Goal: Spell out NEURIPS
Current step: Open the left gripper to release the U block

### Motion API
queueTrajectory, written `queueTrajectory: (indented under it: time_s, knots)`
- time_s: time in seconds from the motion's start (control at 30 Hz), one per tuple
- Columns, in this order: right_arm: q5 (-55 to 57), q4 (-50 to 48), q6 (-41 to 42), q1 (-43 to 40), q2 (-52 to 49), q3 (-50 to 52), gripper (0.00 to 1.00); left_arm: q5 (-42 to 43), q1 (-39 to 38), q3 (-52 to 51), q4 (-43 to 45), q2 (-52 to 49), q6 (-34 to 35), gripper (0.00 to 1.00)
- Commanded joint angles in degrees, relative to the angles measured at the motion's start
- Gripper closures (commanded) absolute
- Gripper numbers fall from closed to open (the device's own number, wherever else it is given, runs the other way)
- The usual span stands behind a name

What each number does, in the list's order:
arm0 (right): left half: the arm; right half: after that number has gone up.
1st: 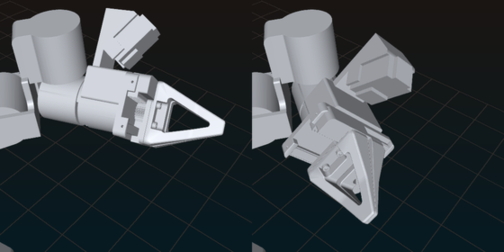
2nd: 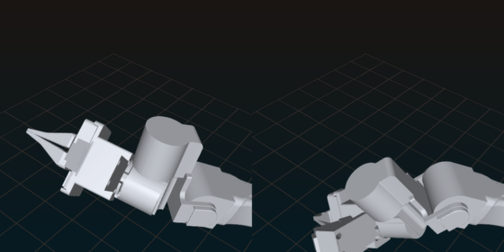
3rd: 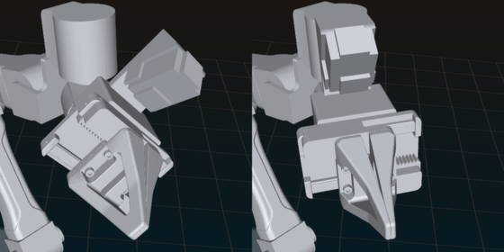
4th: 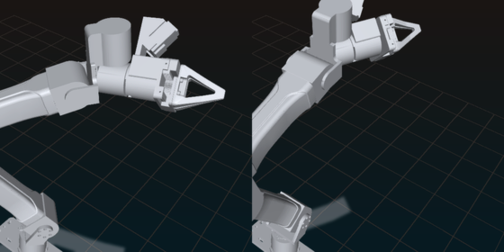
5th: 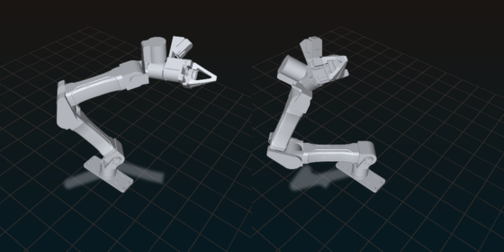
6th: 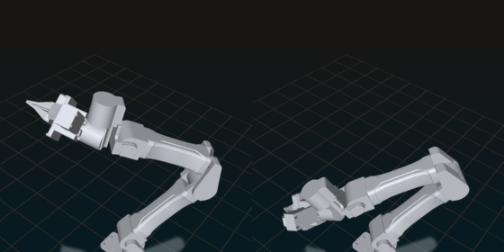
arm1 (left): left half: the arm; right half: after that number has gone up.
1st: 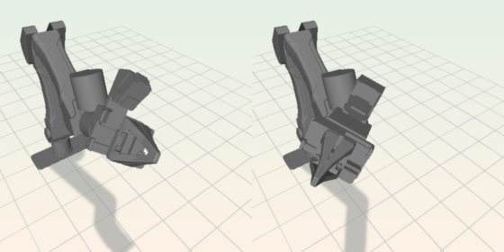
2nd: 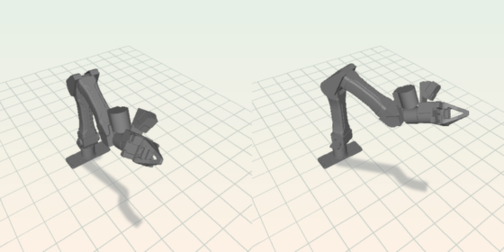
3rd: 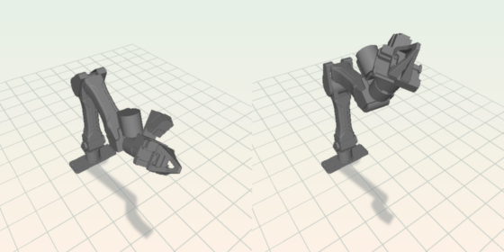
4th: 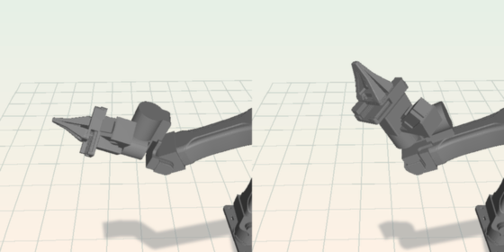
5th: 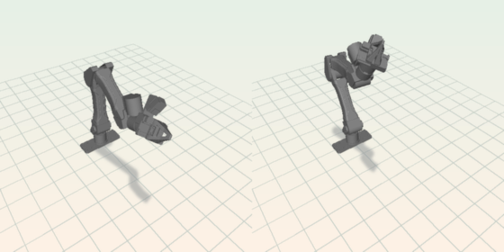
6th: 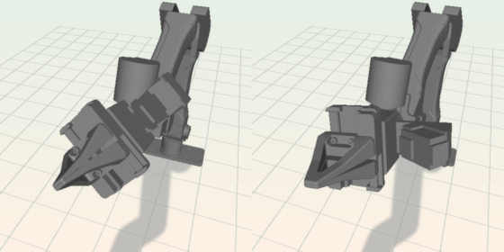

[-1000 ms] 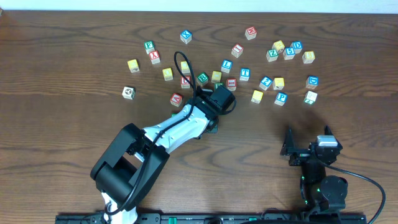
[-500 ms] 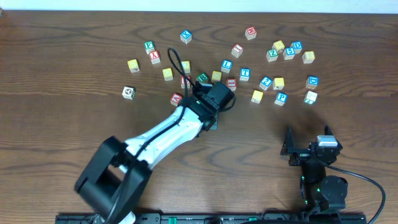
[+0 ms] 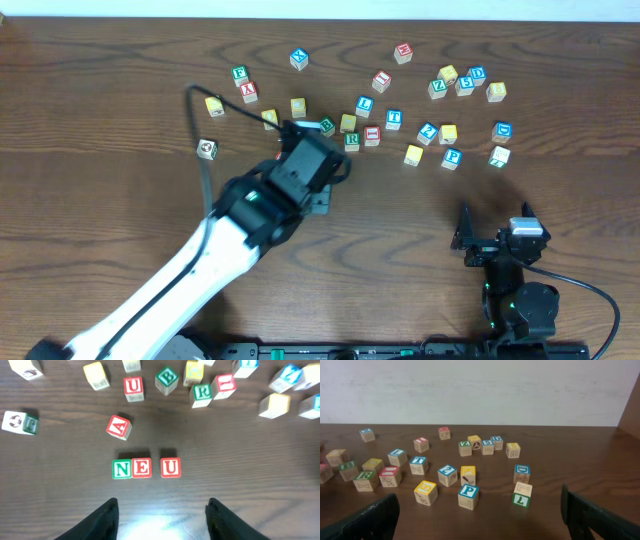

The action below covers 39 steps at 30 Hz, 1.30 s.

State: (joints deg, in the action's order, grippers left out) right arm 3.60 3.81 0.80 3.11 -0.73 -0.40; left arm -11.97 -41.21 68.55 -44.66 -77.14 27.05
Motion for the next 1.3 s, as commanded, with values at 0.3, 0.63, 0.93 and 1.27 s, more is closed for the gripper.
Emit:
queueTrajectory:
  time_s: [0.3,0.63,0.93,1.27]
  knots:
    - [-0.1,0.2,-0.5,-0.4,0.1,0.1,0.01,-0.5,0.0,-0.7,-6.8,16.5,-0.4,0.32]
    - [-0.1,0.2,-0.5,-0.4,0.1,0.1,0.01,-0.5,0.0,-0.7,-10.6,16.9,-0.3,0.25]
    - [-0.1,0.2,-0.5,-0.4,0.1,0.1,0.01,-0.5,0.0,-0.7,-12.1,16.9,-0.2,0.24]
    - [-0.1,0.2,-0.5,-0.4,0.1,0.1,0.01,-0.5,0.0,-0.7,-10.9,16.9,0.5,0.24]
